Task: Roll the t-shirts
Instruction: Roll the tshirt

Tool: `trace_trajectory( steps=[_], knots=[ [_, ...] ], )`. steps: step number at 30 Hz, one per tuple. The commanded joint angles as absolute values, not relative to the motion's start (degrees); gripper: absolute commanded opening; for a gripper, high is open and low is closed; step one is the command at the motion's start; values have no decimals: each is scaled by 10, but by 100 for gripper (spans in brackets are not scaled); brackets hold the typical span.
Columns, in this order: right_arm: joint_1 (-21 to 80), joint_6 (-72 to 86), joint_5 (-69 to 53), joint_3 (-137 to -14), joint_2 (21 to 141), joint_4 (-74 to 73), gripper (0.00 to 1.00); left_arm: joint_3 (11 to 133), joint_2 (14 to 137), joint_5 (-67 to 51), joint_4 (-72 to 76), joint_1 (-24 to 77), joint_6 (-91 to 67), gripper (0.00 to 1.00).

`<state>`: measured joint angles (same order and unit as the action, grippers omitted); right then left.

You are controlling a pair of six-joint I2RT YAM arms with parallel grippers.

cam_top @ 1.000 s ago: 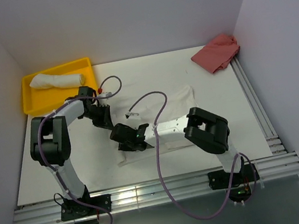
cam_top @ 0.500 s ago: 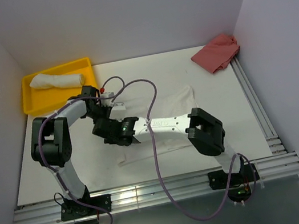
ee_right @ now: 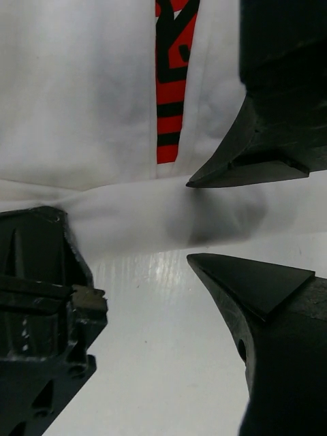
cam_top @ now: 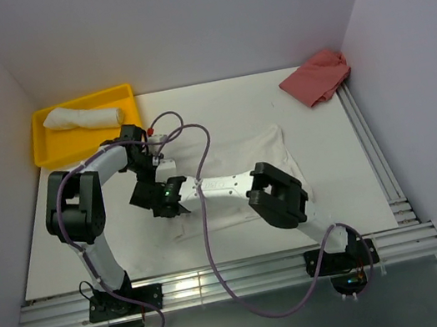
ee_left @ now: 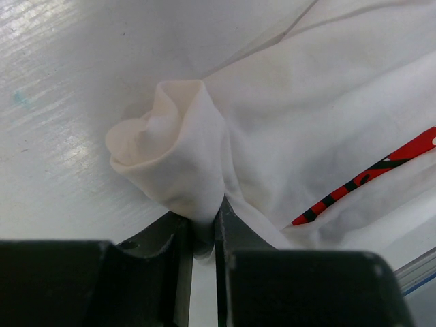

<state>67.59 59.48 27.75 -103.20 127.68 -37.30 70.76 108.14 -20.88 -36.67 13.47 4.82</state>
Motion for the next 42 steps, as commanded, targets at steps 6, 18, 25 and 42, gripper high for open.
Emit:
trace_trajectory(
  steps=[6,18,25,42],
  knots=[
    [690,600,284,-1063,1296,-407,52,722,1081,-181,-344,139,50,18],
    [694,611,268,-1061,1316,-432,52,724,1083,-181,-344,141,49,22],
    [693,607,240,-1041,1317,-409,13,745,1083,-193,-359,141,64,36],
    [610,716,26,-626,1120,119,2,839,1053,-338,-463,69,119,67]
  ],
)
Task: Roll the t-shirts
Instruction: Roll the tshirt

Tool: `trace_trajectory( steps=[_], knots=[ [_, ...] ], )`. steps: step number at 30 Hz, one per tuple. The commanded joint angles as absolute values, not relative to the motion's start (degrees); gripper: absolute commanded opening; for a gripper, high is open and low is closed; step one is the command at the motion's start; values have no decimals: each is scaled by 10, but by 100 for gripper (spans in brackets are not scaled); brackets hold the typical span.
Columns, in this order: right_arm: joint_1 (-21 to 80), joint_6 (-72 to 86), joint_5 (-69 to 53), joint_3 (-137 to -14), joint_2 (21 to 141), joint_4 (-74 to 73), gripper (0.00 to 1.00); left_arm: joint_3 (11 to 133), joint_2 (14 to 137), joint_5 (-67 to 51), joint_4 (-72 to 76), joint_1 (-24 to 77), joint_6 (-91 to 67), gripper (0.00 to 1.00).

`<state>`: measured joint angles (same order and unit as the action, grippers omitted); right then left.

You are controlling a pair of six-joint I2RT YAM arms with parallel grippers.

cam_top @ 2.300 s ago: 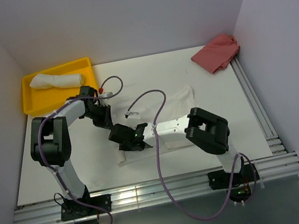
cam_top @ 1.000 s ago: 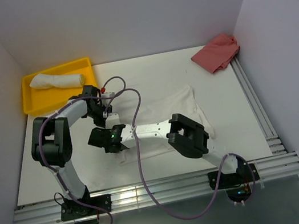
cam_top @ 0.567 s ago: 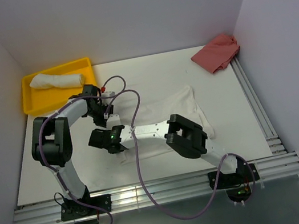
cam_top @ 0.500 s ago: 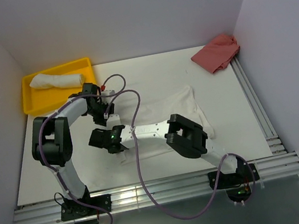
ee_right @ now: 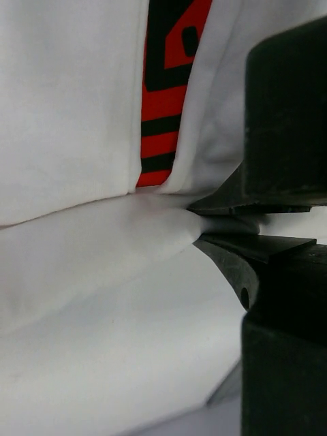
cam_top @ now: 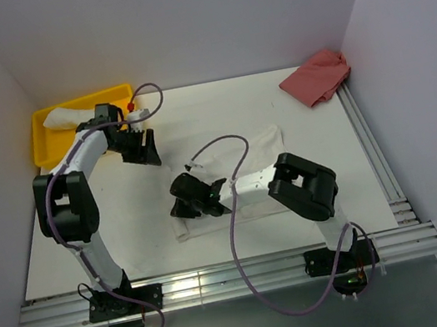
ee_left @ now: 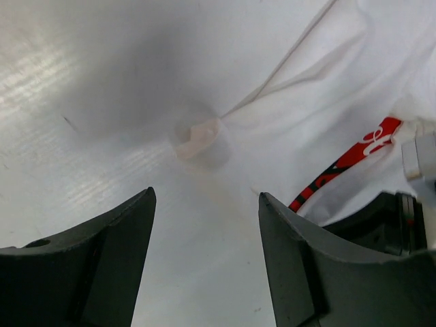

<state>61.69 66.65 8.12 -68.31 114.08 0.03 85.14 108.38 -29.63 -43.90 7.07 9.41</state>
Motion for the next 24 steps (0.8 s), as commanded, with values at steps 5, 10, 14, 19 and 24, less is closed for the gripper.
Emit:
trace_trajectory(
  steps=[5,10,14,19,24],
  knots=[
    [600,783,3,-537,1122,259,2,772,1050,-355,-435,69,126,67],
    [598,836,-18,-493,1142,367,2,728,1070,-378,-390,73,117,67],
    [597,846,-18,-476,1148,388,4,723,1098,-372,-367,81,98,63],
    [598,815,-1,-488,1132,311,27,723,1097,-303,-345,113,65,50],
    [613,766,90,-541,1086,151,49,724,1085,-226,-343,138,58,37]
  ],
)
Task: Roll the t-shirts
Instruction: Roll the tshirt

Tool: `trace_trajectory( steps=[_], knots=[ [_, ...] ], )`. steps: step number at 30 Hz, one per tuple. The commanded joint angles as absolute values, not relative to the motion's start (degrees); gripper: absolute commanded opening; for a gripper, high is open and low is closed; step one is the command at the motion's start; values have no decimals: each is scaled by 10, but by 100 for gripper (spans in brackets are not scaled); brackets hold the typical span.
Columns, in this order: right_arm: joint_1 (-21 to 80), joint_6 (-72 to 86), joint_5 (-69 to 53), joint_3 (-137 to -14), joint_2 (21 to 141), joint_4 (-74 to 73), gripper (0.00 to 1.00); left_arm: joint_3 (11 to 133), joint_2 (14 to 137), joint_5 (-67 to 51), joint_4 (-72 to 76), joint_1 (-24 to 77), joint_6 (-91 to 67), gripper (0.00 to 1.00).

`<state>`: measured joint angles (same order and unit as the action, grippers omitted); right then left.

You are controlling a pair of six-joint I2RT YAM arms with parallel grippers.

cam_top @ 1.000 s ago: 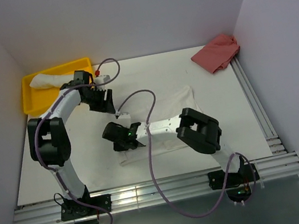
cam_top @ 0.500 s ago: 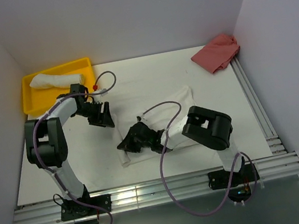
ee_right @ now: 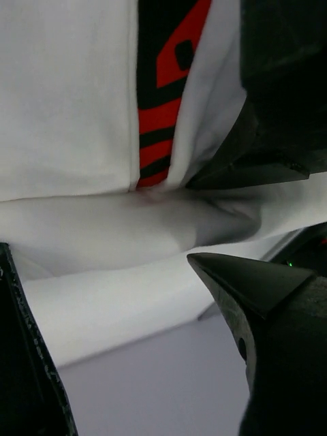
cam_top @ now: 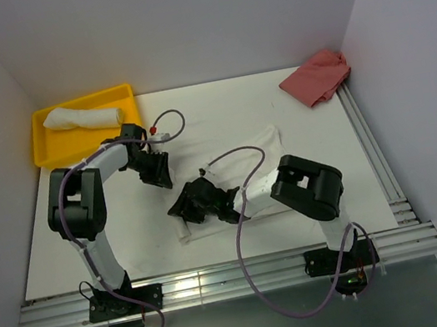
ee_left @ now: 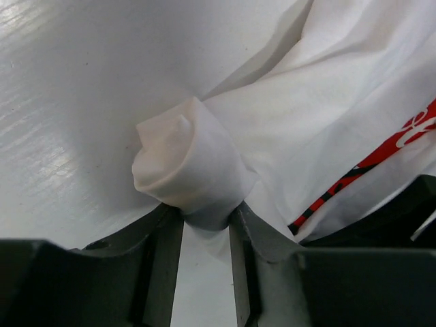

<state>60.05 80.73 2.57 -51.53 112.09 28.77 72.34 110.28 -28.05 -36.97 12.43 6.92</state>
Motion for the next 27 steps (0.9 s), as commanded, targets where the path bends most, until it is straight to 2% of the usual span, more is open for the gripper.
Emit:
trace_trajectory(
  steps=[1,9,12,16,27],
  knots=[
    [618,752,104,-561,1078,97,50,725,1084,-222,-343,141,57,36],
    [657,708,241,-701,1070,-192,52,725,1078,-189,-344,151,59,36],
    [674,695,280,-777,1085,-257,52,727,1078,-187,-344,156,59,36],
    [688,674,317,-837,1105,-304,53,731,1078,-186,-347,158,59,36],
    [691,611,309,-956,1197,-329,52,738,1083,-185,-353,163,61,37]
  ],
)
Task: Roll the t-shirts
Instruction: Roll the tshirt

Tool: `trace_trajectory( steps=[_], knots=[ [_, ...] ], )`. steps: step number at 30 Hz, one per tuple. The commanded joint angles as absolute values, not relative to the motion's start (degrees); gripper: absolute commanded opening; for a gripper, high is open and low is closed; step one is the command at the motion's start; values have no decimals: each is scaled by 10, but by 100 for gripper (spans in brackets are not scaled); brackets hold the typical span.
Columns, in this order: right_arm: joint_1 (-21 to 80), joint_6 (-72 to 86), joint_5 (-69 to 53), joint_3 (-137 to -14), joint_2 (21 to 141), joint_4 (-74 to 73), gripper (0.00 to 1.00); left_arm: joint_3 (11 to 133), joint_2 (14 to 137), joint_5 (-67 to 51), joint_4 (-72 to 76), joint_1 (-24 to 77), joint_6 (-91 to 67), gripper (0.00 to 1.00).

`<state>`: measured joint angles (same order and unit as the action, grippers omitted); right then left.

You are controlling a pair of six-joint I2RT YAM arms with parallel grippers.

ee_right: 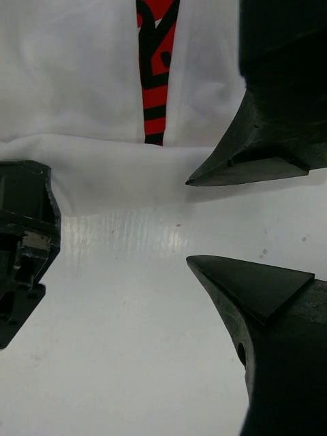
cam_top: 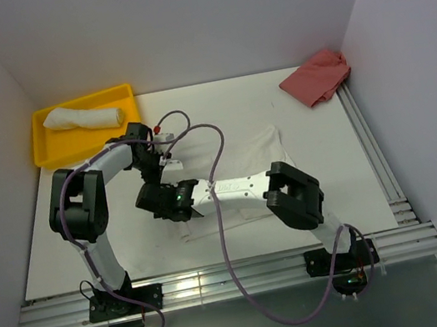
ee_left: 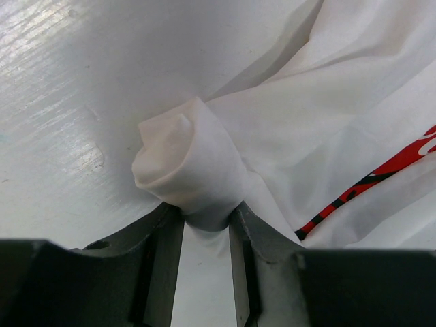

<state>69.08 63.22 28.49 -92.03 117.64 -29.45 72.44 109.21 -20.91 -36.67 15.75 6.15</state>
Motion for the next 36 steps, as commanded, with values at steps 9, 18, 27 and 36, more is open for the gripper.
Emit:
trace_trajectory(
  steps=[9,18,27,36],
  knots=[
    [695,635,286,-919,1210,-344,52,746,1085,-187,-356,167,62,42],
    [713,652,280,-939,1233,-405,53,761,1092,-185,-363,172,61,45],
    [724,660,276,-976,1270,-459,48,776,1094,-193,-366,176,59,57],
    [713,643,195,-815,1183,-257,12,838,1101,-230,-407,174,62,68]
  ],
)
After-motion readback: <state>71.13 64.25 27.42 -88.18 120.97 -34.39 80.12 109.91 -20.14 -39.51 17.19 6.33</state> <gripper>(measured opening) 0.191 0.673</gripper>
